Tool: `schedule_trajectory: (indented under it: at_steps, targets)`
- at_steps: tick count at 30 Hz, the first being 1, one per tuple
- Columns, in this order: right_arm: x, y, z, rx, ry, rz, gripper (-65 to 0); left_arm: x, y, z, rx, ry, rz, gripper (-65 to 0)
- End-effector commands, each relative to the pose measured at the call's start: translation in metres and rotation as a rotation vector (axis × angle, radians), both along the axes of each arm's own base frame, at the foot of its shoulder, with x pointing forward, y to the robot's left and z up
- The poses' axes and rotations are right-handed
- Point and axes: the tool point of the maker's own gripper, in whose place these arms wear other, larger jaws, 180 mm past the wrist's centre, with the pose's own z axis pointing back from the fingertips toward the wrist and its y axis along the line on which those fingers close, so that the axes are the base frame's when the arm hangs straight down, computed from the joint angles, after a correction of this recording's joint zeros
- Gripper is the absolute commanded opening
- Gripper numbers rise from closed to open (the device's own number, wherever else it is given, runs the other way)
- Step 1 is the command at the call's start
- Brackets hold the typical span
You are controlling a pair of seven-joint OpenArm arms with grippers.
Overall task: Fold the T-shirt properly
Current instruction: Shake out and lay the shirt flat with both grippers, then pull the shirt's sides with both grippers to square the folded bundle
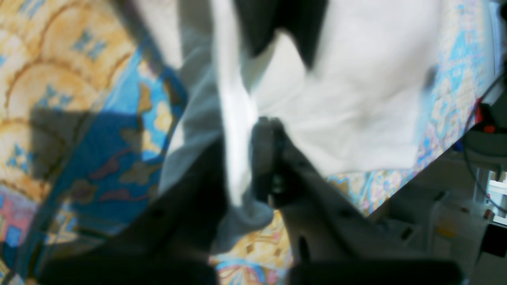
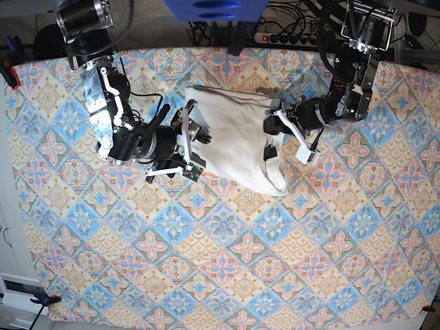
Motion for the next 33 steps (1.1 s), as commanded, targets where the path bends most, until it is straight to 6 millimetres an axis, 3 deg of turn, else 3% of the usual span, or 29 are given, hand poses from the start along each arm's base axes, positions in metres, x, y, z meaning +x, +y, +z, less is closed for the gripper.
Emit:
schedule_trajectory:
  at_steps: [1,6,10,15,24,30,33]
  targets:
    - [0.010,0.004,0.015,0.035,-0.047,0.003,-37.2,0.005,-0.008,0.019,-0.056,-0.044,-0.004,-65.0]
    - [0.010,0.004,0.015,0.035,-0.047,0.003,-37.2,0.006,-0.029,0.052,-0.203,-0.076,-0.002,-64.8]
    - [0.010,0.004,0.015,0.035,-0.047,0.003,-37.2,0.006,-0.033,0.059,-0.272,-0.061,0.016,-64.8]
    - [0.010,0.004,0.015,0.035,-0.047,0.003,-37.2,-0.016,-0.030,0.037,-0.266,0.019,0.036,-64.8]
    - [0.011,0.005,0.016,0.034,-0.049,0.006,-37.2,-0.036,-0.029,0.028,-0.262,0.061,0.038,-64.6]
    - [0.011,0.005,0.016,0.034,-0.048,0.006,-37.2,-0.040,0.003,-0.013,-0.059,0.094,0.023,-63.9]
    - [0.011,0.004,0.016,0.034,-0.048,0.004,-37.2,-0.041,0.014,-0.022,0.022,0.087,0.001,-63.8]
